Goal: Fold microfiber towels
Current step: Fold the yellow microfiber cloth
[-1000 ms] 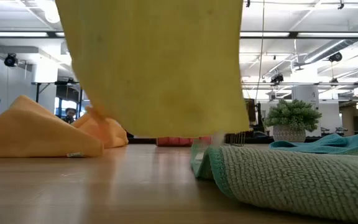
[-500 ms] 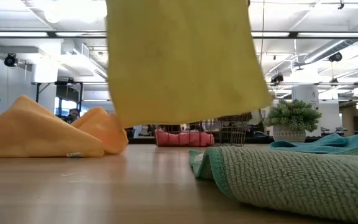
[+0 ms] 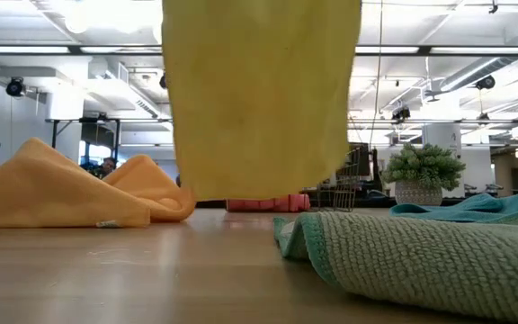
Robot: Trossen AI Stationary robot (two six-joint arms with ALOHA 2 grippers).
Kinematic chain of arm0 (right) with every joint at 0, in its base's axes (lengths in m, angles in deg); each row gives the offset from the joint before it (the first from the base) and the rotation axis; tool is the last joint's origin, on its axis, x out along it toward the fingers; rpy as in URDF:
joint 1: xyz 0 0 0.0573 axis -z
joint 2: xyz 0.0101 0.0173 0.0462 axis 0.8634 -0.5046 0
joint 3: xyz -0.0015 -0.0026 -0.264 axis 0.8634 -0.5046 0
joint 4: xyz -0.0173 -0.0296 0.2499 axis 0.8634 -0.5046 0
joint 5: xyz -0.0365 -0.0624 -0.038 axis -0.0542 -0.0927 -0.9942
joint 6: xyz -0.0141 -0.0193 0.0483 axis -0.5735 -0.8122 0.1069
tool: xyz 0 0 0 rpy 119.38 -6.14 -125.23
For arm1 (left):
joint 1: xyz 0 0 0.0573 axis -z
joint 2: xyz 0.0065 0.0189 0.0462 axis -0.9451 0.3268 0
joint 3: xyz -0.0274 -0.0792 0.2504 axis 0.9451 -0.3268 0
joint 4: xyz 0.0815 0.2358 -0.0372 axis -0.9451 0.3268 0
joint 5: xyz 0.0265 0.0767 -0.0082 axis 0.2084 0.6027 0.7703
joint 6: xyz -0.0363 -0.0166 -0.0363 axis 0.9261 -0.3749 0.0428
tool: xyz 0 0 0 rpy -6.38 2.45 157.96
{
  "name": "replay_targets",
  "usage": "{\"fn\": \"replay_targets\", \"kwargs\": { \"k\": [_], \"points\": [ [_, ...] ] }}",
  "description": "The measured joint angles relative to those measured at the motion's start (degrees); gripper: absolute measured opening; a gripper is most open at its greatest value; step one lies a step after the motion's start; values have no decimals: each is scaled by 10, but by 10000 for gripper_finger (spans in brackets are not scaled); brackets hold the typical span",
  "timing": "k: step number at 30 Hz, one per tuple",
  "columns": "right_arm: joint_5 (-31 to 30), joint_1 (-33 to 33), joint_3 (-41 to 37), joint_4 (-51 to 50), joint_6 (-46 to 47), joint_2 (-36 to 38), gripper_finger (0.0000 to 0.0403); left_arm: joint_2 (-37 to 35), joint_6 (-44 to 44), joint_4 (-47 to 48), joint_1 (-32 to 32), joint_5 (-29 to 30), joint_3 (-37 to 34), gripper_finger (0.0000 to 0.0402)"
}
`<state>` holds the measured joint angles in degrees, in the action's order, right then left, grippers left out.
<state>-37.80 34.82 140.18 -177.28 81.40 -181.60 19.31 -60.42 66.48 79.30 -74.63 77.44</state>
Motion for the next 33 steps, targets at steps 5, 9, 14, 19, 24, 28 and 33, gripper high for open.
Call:
{"fn": "replay_targets", "kwargs": {
  "k": [5, 9, 14, 19, 24, 28, 33],
  "points": [
    [-67, -7, 0, -16, -2, -4, 8, 16, -136, -56, -2, 216, 11, 0],
    [-123, -7, 1, -15, -3, 11, 8, 11, -257, -142, -3, 322, 26, 0],
    [-179, -7, 1, -9, -5, 26, 8, 6, -349, -255, -5, 327, 53, 0],
    [-225, -8, 1, -4, -14, 38, 8, 5, -417, -337, -5, 327, 65, 0],
    [-215, -7, 1, -3, -19, 42, 8, 5, -392, -313, -5, 327, 61, 0],
    [-188, -7, 1, -6, -9, 48, 8, 5, -300, -221, -2, 327, 61, 0],
    [-116, -7, 1, -18, 30, 49, 8, 5, -98, -22, 11, 261, 60, 0]
  ]
}}
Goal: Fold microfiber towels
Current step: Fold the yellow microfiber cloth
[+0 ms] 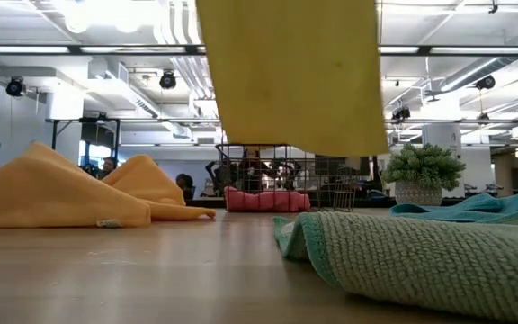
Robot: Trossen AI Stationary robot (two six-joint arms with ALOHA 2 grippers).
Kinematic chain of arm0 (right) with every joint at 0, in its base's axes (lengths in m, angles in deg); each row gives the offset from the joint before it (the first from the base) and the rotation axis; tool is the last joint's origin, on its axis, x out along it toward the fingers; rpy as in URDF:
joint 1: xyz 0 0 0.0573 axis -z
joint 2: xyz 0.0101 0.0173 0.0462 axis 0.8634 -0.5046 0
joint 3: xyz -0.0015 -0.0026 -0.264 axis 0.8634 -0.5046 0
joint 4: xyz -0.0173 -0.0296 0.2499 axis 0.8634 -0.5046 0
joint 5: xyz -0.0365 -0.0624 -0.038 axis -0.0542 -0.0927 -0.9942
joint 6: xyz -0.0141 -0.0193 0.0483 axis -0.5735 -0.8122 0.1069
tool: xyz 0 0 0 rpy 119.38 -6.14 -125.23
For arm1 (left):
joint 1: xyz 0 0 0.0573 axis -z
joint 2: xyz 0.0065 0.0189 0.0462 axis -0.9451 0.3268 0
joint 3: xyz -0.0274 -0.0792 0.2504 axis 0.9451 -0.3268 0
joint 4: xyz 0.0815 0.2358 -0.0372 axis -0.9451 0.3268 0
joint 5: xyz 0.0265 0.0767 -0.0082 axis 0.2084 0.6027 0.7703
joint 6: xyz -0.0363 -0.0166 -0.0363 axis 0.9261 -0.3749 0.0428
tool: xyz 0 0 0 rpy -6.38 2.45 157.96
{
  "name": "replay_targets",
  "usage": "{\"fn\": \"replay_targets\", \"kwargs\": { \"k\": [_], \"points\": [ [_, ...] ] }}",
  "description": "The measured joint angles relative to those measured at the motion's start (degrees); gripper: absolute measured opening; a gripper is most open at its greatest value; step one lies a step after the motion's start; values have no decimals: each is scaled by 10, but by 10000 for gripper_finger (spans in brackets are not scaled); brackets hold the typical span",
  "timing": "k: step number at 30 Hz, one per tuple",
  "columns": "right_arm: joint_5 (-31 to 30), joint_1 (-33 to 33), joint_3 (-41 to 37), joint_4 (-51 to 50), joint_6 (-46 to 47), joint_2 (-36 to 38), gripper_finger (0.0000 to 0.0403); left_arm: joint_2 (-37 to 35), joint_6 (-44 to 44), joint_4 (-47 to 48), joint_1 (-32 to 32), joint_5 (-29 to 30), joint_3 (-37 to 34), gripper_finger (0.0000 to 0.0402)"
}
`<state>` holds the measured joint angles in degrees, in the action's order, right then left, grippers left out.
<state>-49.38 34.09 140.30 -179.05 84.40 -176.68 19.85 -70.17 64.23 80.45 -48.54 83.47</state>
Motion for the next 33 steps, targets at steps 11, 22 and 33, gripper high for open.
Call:
{"fn": "replay_targets", "kwargs": {
  "k": [11, 22, 33],
  "points": [
    [14, 0, -1, -7, 20, -1, 8, -3, 123, 82, 12, -187, -11, 0],
    [8, 18, -1, -8, -38, 2, 8, 0, 105, 79, 6, -176, -9, 0],
    [45, -37, -4, -8, 22, -49, 8, -3, 255, 85, 55, -270, -23, 0]
  ]
}}
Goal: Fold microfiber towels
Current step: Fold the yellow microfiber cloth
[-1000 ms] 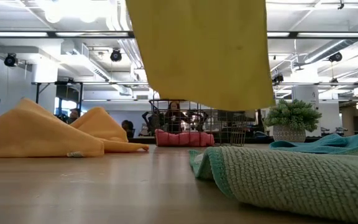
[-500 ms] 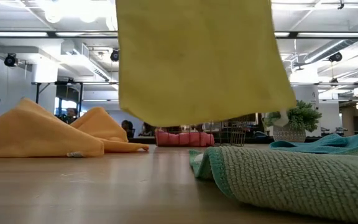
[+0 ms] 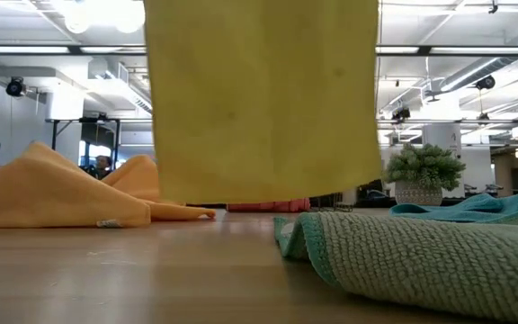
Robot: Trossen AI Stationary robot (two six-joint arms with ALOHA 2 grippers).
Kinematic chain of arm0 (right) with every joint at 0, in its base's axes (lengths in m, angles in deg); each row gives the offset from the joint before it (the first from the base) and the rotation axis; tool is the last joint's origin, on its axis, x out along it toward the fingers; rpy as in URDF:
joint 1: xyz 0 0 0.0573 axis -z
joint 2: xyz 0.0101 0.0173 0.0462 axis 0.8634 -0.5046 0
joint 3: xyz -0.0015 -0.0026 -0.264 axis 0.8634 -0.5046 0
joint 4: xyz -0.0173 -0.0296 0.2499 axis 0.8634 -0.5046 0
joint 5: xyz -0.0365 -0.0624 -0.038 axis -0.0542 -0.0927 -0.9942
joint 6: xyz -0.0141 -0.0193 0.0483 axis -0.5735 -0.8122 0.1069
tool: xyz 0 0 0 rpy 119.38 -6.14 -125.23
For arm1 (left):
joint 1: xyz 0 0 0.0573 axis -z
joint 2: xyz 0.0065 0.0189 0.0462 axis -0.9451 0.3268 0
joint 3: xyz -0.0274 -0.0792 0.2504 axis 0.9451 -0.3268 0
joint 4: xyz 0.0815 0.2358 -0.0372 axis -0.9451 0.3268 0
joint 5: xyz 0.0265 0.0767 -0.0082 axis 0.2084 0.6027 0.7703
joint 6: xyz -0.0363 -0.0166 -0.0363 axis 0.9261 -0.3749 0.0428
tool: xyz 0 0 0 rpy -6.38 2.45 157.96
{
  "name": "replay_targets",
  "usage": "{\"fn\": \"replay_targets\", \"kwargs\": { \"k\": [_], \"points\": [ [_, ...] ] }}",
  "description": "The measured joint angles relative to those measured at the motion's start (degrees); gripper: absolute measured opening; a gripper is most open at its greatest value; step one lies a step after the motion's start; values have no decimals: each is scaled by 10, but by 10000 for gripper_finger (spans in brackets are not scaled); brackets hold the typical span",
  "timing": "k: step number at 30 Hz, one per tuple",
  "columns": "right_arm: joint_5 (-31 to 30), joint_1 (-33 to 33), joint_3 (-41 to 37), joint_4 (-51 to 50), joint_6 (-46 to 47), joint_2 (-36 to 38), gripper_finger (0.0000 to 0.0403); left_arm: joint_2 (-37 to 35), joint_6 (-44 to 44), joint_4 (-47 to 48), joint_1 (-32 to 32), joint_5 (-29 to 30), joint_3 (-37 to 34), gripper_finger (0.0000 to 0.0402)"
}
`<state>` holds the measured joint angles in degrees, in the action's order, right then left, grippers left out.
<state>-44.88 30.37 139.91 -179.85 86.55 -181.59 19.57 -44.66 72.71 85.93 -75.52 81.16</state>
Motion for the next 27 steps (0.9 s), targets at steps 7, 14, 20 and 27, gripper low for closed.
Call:
{"fn": "replay_targets", "kwargs": {
  "k": [7, 14, 20, 27],
  "points": [
    [20, -67, 0, 1, 128, -61, 8, 0, 113, -4, 99, -29, -84, 0],
    [57, -134, 0, 2, 268, -127, 8, 1, 186, -106, 195, -85, -200, 0],
    [98, -163, 0, 5, 356, -163, 8, 1, 235, -225, 225, -160, -274, 0],
    [117, -167, 0, -1, 370, -201, 8, -2, 211, -235, 215, -175, -309, 0]
  ]
}}
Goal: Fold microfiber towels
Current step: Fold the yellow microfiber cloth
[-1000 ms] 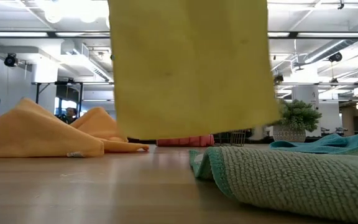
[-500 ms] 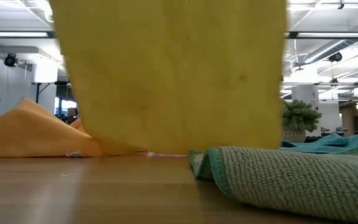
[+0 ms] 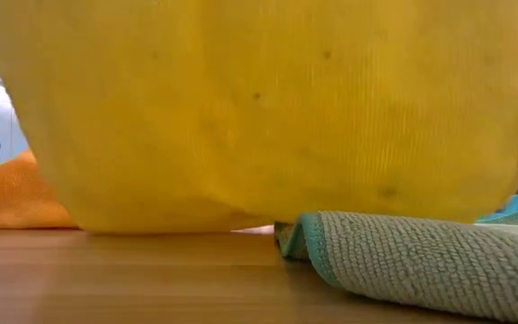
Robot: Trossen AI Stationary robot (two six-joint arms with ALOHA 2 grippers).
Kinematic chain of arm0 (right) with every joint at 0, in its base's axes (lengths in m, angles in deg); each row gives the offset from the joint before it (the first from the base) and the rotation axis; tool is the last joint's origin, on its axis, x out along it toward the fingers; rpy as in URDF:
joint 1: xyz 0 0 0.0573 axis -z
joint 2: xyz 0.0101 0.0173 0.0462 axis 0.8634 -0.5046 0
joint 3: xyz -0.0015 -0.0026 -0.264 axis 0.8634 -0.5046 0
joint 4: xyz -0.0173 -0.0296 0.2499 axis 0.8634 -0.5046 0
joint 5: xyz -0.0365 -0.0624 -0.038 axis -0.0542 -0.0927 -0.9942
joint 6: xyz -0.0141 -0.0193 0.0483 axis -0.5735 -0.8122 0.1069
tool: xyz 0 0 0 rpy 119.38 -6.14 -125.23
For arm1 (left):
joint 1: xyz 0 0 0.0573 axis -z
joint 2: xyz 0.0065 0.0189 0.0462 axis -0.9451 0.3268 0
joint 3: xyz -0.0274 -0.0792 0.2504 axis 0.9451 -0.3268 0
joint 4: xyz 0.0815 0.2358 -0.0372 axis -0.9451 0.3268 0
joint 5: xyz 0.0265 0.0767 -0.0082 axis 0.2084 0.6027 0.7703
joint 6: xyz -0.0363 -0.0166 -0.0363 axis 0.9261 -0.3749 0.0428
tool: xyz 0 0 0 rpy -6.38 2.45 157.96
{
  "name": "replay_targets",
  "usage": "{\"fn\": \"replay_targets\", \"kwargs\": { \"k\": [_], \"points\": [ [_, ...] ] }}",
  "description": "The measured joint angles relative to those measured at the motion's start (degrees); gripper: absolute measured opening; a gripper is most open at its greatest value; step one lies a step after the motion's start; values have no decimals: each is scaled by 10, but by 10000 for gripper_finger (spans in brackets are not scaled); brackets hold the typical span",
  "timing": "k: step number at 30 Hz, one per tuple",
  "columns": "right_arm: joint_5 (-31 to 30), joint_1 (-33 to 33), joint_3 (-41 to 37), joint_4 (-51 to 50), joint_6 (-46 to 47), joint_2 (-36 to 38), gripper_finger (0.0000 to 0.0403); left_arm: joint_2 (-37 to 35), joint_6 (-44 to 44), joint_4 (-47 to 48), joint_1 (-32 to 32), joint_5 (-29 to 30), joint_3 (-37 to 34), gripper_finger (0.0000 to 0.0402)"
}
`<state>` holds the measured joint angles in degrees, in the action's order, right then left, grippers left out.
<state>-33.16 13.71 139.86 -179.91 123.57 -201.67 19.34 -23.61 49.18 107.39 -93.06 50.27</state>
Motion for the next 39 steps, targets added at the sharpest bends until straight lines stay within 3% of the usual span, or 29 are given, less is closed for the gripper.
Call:
{"fn": "replay_targets", "kwargs": {
  "k": [11, 22, 29, 39],
  "points": [
    [-4, 9, -33, 2, -29, -27, 8, -7, -70, -5, -55, 11, -108, 0],
    [-6, 43, -278, 20, 56, 73, 8, -7, -78, -46, -119, 85, -211, 0],
    [39, 90, -434, 189, 4, 131, 8, -8, -85, -44, -160, 83, -252, 0],
    [90, 148, -565, 295, -34, 145, 8, -8, -113, -96, -235, 83, -297, 0]
  ]
}}
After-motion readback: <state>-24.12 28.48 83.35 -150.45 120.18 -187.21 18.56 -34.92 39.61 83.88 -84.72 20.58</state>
